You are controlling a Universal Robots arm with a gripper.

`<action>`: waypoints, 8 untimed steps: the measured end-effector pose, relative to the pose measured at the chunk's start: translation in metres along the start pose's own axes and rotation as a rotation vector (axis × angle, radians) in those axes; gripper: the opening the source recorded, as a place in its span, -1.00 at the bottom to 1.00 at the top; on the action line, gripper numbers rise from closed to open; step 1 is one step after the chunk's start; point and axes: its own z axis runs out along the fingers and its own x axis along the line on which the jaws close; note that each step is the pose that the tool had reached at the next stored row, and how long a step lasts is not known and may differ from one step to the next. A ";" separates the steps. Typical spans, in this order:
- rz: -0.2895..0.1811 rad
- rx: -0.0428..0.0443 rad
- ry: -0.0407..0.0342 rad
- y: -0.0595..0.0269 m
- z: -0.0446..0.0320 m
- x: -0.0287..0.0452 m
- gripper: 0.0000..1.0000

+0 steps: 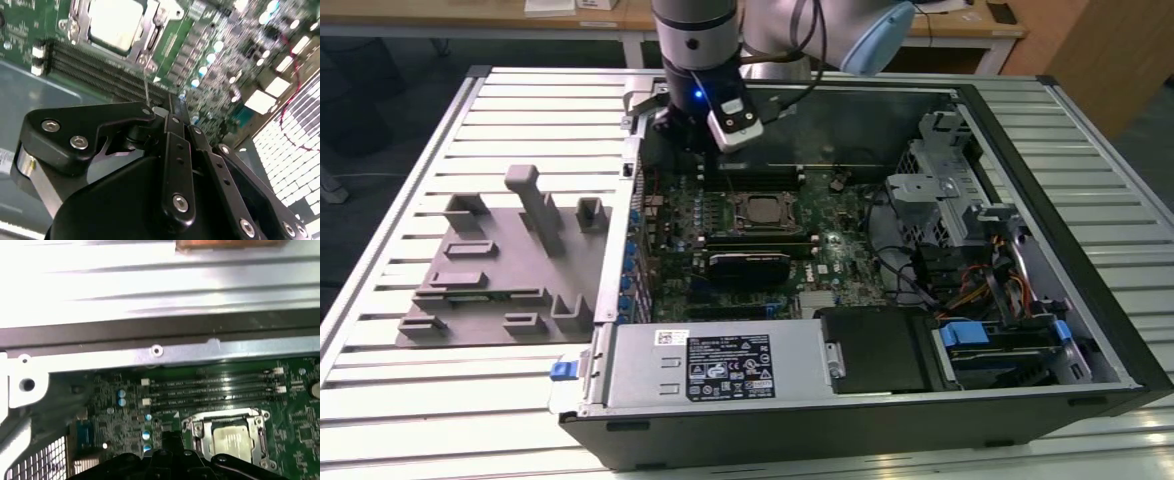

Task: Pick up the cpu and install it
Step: 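Install the first cpu locking lever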

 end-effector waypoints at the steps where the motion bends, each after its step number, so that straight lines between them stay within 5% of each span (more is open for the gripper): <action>1: 0.001 -0.0122 0.0013 0.0000 0.0000 0.0001 -0.79; 5: 0.004 -0.0588 0.0061 -0.0001 0.0000 0.0004 -0.79; 8: 0.004 -0.0598 0.0062 -0.0001 0.0000 0.0003 -0.79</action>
